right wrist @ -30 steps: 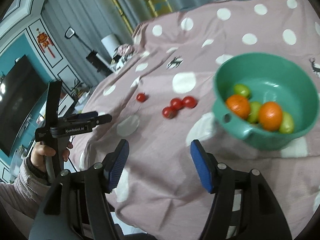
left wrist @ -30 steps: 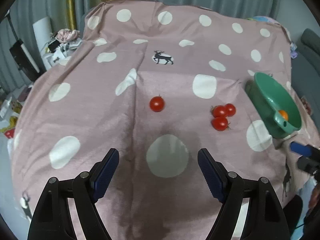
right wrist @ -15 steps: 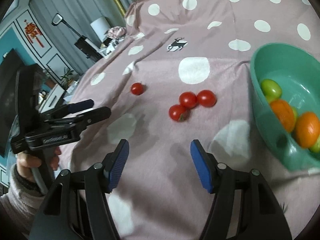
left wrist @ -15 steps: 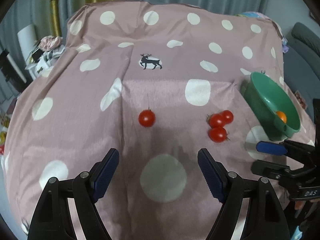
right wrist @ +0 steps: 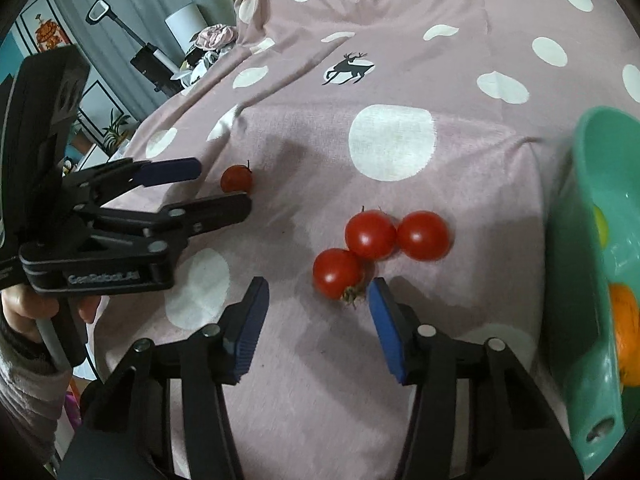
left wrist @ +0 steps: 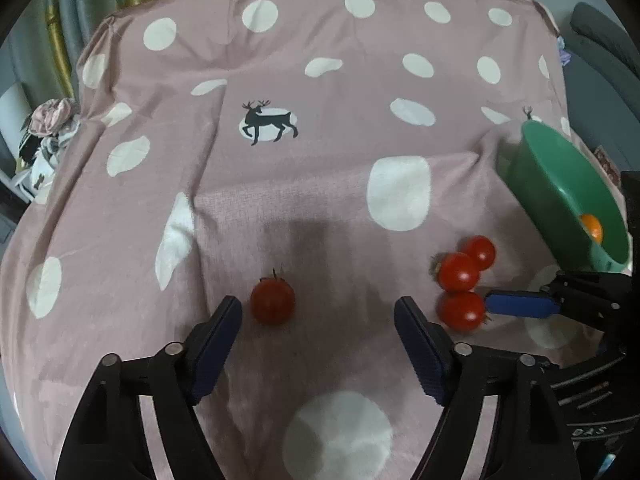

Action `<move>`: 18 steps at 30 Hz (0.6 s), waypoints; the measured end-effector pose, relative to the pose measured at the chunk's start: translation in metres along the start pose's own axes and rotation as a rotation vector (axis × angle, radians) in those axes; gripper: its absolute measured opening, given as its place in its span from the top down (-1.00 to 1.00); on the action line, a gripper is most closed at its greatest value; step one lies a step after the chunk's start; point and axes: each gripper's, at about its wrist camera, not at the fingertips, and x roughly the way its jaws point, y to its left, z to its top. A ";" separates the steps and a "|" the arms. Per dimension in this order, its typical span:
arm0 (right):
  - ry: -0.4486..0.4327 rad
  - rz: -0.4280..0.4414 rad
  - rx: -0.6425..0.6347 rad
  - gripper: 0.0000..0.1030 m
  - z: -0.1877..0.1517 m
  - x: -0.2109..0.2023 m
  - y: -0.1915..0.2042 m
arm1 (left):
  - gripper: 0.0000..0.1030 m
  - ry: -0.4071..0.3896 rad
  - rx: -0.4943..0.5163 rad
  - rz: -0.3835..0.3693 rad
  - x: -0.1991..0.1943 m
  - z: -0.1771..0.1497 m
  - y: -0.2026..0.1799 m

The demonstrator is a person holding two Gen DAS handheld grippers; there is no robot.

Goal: Organize fruits
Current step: 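Grasp a cherry tomato with the left tool while the right tool grasps another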

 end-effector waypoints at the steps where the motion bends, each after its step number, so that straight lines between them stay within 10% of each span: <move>1: 0.004 -0.001 -0.004 0.05 0.000 0.001 0.000 | -0.35 0.010 0.003 -0.002 0.003 0.001 0.001; 18: 0.030 0.031 -0.024 0.44 0.005 0.015 -0.002 | 0.37 0.064 -0.001 0.010 0.032 0.005 0.011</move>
